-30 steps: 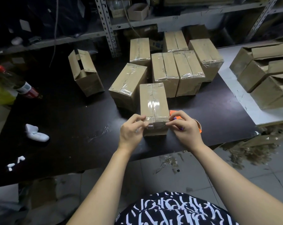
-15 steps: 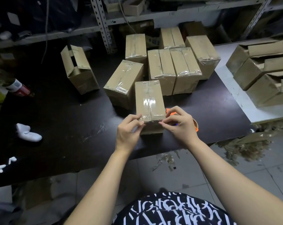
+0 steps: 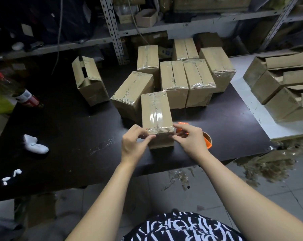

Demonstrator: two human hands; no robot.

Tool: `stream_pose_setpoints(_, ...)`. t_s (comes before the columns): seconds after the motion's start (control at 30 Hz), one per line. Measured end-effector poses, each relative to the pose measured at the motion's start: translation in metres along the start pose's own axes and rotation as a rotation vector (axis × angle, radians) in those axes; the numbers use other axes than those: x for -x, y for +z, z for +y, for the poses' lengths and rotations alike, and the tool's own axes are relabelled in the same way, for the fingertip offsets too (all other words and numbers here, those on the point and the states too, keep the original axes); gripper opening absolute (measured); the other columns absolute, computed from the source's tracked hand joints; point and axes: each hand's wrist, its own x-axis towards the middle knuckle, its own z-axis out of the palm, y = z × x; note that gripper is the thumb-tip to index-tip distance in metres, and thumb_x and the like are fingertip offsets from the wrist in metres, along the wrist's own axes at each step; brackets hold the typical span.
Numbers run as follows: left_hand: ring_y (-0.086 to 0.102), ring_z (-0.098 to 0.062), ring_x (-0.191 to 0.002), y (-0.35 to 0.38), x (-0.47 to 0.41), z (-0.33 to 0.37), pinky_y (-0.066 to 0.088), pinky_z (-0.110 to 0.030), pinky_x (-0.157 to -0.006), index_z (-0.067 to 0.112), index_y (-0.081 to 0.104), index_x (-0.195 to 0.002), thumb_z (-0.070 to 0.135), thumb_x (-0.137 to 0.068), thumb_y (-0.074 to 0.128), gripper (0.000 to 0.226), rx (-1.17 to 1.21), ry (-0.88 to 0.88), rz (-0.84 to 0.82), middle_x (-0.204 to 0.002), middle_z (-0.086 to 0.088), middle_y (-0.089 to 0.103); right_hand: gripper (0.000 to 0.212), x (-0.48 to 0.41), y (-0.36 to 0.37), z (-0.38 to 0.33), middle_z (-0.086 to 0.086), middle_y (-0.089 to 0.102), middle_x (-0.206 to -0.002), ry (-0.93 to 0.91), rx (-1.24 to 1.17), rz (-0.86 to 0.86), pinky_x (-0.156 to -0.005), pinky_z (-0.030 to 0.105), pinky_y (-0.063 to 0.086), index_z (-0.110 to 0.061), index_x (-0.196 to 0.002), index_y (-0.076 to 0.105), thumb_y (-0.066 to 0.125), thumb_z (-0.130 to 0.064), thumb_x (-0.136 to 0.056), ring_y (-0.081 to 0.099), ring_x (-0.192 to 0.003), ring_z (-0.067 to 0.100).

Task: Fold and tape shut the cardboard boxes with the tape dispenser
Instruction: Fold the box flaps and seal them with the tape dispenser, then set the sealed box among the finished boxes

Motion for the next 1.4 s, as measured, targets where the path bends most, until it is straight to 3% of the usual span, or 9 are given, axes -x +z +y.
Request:
stream_pose_setpoints(0.13, 0.063, -0.011, -0.066, -0.006, -0.008, -0.008, 0.053, -0.013, -0.075, 0.001, 0.077, -0.104, 0.017, -0.07, 0.095, 0.042, -0.025, -0.136, 0.037, -0.118, -0.009, 0.07, 0.04, -0.013, 0.008, -0.011, -0.012, 0.074, -0.096, -0.002, 0.011, -0.024, -0.074, 0.011, 0.051, -0.019, -0.121, 0.076, 0.082, -0.006, -0.083, 0.066, -0.079, -0.001)
stream_pose_setpoints(0.27, 0.061, -0.006, -0.07, -0.007, -0.029, -0.014, 0.057, -0.027, -0.074, 0.002, 0.078, -0.112, 0.019, -0.068, 0.096, 0.051, 0.027, -0.252, -0.015, -0.109, -0.007, 0.075, 0.038, -0.029, 0.019, -0.019, -0.014, 0.074, -0.102, 0.033, -0.02, -0.031, -0.077, 0.015, 0.053, -0.022, -0.122, 0.075, 0.079, -0.009, -0.087, 0.067, -0.085, 0.001)
stream_pose_setpoints(0.37, 0.068, -0.013, -0.084, -0.011, -0.039, -0.019, 0.057, -0.02, -0.084, 0.0, 0.077, -0.115, 0.02, -0.068, 0.096, 0.054, -0.012, -0.283, -0.02, -0.111, -0.01, 0.075, 0.036, -0.045, 0.024, -0.025, -0.011, 0.073, -0.107, 0.043, -0.015, -0.06, -0.08, 0.021, 0.054, -0.02, -0.123, 0.074, 0.076, -0.009, -0.089, 0.066, -0.088, 0.006)
stream_pose_setpoints(0.47, 0.069, -0.014, -0.099, -0.01, -0.048, -0.025, 0.05, -0.007, -0.09, 0.001, 0.075, -0.119, 0.017, -0.072, 0.094, 0.052, -0.026, -0.349, -0.011, -0.118, -0.01, 0.074, 0.036, -0.061, 0.033, -0.03, -0.009, 0.074, -0.109, 0.068, -0.004, -0.072, -0.072, 0.006, 0.045, -0.019, -0.121, 0.074, 0.075, -0.007, -0.088, 0.064, -0.082, 0.001)
stream_pose_setpoints(0.6, 0.069, -0.017, -0.11, -0.005, -0.068, -0.028, 0.054, -0.024, -0.098, 0.003, 0.072, -0.125, 0.018, -0.078, 0.09, 0.053, -0.022, -0.437, -0.007, -0.126, -0.008, 0.071, 0.035, -0.086, 0.045, -0.037, -0.002, 0.076, -0.108, 0.119, 0.008, -0.045, -0.068, 0.0, 0.04, -0.015, -0.12, 0.075, 0.075, -0.005, -0.087, 0.061, -0.075, 0.004)
stream_pose_setpoints(0.8, 0.071, -0.02, -0.105, 0.008, -0.103, -0.022, 0.056, -0.027, -0.095, 0.004, 0.073, -0.123, 0.017, -0.077, 0.091, 0.051, -0.031, -0.572, -0.016, -0.121, -0.007, 0.074, 0.029, -0.109, 0.047, -0.047, 0.003, 0.079, -0.106, 0.215, 0.031, 0.028, -0.093, 0.026, 0.052, -0.016, -0.113, 0.078, 0.066, -0.003, -0.09, 0.071, -0.1, 0.02)
stream_pose_setpoints(1.03, 0.068, -0.01, -0.105, -0.036, -0.127, -0.03, 0.052, -0.025, -0.097, 0.015, 0.073, -0.125, 0.025, -0.079, 0.09, 0.05, -0.124, -0.525, -0.28, -0.121, 0.004, 0.071, 0.041, -0.135, 0.039, -0.098, 0.004, 0.064, -0.132, 0.219, 0.384, 0.021, -0.087, 0.037, 0.048, -0.023, -0.135, 0.06, 0.055, -0.017, -0.095, 0.061, -0.118, 0.033)
stream_pose_setpoints(1.2, 0.07, -0.006, -0.101, -0.103, -0.153, -0.055, 0.056, -0.032, -0.099, 0.02, 0.076, -0.122, 0.019, -0.087, 0.081, 0.035, -0.161, -0.558, -0.157, -0.114, 0.002, 0.075, 0.051, -0.166, 0.063, -0.14, 0.008, 0.065, -0.136, 0.122, 0.247, -0.027, -0.094, 0.036, 0.049, -0.021, -0.143, 0.059, 0.054, -0.015, -0.093, 0.059, -0.124, 0.032)
stream_pose_setpoints(1.4, 0.066, -0.01, -0.105, -0.179, -0.193, -0.111, 0.049, -0.028, -0.094, 0.022, 0.072, -0.129, 0.022, -0.091, 0.076, 0.038, -0.217, -0.609, -0.043, -0.119, 0.0, 0.072, 0.042, -0.2, 0.111, -0.173, 0.007, 0.074, -0.119, 0.12, 0.153, -0.057, -0.097, 0.032, 0.048, -0.016, -0.133, 0.067, 0.061, -0.019, -0.091, 0.065, -0.116, 0.027)
